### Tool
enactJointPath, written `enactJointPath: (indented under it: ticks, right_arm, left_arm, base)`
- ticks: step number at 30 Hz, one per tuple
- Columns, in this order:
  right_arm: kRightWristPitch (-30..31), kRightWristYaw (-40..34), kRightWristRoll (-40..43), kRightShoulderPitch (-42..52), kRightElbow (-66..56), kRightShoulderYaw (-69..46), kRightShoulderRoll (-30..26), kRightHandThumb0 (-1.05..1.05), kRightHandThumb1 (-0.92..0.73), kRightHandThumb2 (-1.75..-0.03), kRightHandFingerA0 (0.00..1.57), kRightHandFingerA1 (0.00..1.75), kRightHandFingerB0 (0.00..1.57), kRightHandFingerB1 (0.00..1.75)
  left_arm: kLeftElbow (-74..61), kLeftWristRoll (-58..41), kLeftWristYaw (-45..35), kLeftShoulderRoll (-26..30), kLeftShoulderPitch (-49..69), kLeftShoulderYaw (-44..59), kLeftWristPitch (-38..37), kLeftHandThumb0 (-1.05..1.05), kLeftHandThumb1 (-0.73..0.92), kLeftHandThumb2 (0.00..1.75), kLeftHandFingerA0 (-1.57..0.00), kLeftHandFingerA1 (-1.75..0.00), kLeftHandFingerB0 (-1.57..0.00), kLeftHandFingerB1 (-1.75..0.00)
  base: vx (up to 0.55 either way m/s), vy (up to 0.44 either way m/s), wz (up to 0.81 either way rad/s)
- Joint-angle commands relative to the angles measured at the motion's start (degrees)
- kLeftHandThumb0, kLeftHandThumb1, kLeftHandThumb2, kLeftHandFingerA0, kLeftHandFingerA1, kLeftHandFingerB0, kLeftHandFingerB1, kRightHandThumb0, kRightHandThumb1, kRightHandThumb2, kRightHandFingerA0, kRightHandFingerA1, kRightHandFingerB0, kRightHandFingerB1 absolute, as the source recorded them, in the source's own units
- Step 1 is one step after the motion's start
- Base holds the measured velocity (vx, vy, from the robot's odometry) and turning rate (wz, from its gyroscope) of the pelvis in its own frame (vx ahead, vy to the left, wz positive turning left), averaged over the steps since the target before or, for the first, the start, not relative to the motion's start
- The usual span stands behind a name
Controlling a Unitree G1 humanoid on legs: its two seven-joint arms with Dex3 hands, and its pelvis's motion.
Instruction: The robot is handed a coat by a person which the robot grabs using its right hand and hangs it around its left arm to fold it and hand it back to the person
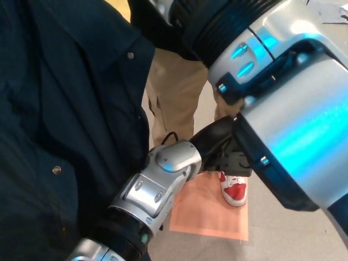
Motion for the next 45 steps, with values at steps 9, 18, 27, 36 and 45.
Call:
enactJointPath:
  ticks: [9,18,27,36,45]
  right_arm:
    - [12.5,15.4,10.8,4.9,-28.8,-10.5,-10.1,-0.42,-0.88,-0.68,1.13,0.68,1.11,0.67]
    - [19.8,18.2,13.3,6.8,-40.3,-12.6,-12.4,-0.39,-0.87,-0.66,1.08,0.63,1.09,0.67]
    - [27.4,22.0,17.6,9.0,-51.1,-16.8,-19.7,-0.41,-0.86,-0.65,1.13,0.57,1.17,0.66]
    - [39.8,26.4,23.3,35.2,-77.2,-24.9,-29.2,-0.38,-0.89,-0.66,1.24,0.64,1.15,0.70]
    - [29.8,31.7,23.1,80.6,-87.6,-27.3,-31.7,-0.30,-0.90,-0.67,1.20,0.59,1.17,0.69]
  left_arm:
    - [29.7,-4.6,5.4,18.0,-16.5,22.5,-11.0,-0.71,0.71,1.06,-0.01,-0.34,-0.06,-0.38]
    - [35.6,-3.6,6.1,19.5,-18.4,25.6,-13.2,-0.77,0.70,1.05,-0.01,-0.38,-0.08,-0.42]
    - [38.3,-1.8,5.8,20.7,-20.3,25.6,-15.4,-0.80,0.76,1.11,0.00,-0.23,-0.10,-0.22]
    - [38.7,-2.8,2.7,23.5,-20.3,27.1,-17.2,-0.84,0.79,1.09,0.00,-0.17,0.00,-0.14]
    - [38.7,-3.0,3.4,26.3,-21.7,27.9,-15.4,-0.73,0.69,1.05,-0.02,-0.35,-0.05,-0.35]
  base:
    - [0.00,0.000,0.00]
    - [0.00,0.000,0.00]
    - [0.00,0.000,0.00]
    - [0.00,0.000,0.00]
    - [0.00,0.000,0.00]
